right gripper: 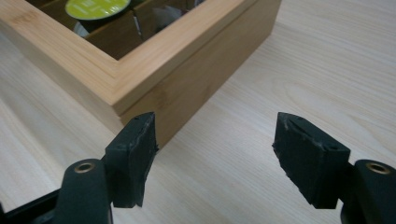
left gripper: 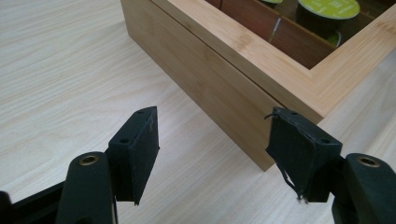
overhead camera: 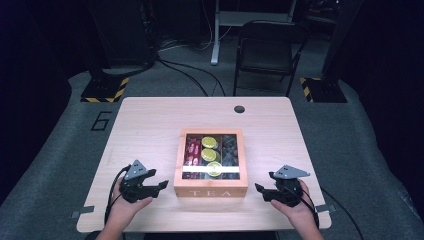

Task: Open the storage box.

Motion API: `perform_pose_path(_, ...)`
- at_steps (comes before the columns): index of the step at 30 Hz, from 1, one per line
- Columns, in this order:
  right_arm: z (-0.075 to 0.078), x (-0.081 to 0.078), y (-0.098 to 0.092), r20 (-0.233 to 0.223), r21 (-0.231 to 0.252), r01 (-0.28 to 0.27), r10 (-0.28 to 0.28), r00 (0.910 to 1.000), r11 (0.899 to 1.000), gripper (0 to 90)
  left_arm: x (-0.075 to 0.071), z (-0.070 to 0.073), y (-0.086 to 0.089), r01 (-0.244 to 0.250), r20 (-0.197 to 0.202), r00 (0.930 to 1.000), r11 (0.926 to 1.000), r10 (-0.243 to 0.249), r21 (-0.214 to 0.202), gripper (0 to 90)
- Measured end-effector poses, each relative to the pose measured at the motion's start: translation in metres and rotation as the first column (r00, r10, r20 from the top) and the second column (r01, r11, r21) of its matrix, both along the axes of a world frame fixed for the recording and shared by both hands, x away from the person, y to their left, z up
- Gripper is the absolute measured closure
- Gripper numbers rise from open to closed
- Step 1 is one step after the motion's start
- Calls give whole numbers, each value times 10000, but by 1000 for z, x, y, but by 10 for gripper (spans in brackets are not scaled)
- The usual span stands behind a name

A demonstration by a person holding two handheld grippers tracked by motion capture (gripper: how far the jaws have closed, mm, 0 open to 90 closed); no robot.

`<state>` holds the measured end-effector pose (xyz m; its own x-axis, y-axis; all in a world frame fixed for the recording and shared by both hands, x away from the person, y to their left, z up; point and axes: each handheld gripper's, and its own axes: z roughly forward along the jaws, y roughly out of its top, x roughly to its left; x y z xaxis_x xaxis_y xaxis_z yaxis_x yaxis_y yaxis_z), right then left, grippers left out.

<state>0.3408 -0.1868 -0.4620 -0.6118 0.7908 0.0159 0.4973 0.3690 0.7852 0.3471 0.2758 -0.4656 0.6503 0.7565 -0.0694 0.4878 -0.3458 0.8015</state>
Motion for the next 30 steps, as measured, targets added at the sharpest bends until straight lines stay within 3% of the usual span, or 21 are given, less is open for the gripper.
perform_pose_path(7,5,-9,9,276,196,-353,348,9990,9992,310,-7,2,-4,192,56,9998,9998,-192,-97,331)
perform_pose_path(13,4,-10,18,214,123,-589,586,9981,9982,314,-14,3,-10,524,215,9984,9986,-523,-25,332)
perform_pose_path(20,3,-11,21,128,469,-773,768,9970,9959,329,-20,2,-17,852,147,9963,9964,-852,19,351)
perform_pose_path(30,0,-12,30,26,231,-1128,1128,9936,9933,338,-20,-1,-25,1071,95,9942,9942,-1071,-7,351)
